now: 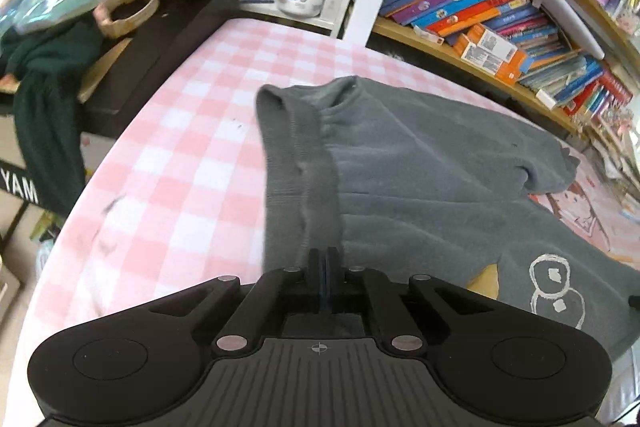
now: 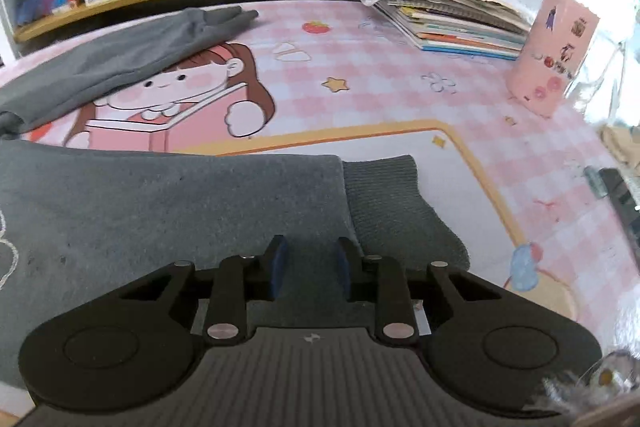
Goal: Fold clothes
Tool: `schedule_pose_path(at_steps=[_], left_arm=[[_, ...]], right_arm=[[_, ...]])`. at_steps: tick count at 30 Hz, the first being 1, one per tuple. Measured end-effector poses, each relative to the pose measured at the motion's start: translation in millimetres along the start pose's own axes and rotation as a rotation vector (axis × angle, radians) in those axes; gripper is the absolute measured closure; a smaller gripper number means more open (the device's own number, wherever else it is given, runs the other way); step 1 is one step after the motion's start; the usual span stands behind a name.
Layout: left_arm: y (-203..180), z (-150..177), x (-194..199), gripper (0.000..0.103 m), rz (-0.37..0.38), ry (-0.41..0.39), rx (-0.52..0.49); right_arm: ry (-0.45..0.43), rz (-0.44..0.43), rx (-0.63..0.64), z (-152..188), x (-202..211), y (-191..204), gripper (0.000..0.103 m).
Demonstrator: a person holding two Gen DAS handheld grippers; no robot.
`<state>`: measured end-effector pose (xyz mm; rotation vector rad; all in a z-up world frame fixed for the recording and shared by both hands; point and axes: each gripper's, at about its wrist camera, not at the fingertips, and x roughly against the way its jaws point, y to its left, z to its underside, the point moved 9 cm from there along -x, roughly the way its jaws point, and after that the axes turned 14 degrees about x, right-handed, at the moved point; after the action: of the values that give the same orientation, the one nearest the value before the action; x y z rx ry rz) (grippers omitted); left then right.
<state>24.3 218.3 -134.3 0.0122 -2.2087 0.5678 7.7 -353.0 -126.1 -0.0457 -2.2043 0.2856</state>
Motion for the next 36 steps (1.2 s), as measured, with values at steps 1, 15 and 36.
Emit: schedule_pose_path(at_steps=[1, 15, 36], left_arm=[[0, 1, 2, 0.097, 0.004, -0.003, 0.005], [-18, 21, -8, 0.097, 0.064, 0.059, 0.018], [-4, 25, -4, 0.099, 0.055, 0.066, 0.017]], right_arm=[[0.002, 0.007, 0.009, -2, 2, 3, 0.075], [-0.068, -0.115, 0.104, -1, 31, 80, 0.069], [-0.047, -0.118, 0.039, 16, 31, 70, 0.058]])
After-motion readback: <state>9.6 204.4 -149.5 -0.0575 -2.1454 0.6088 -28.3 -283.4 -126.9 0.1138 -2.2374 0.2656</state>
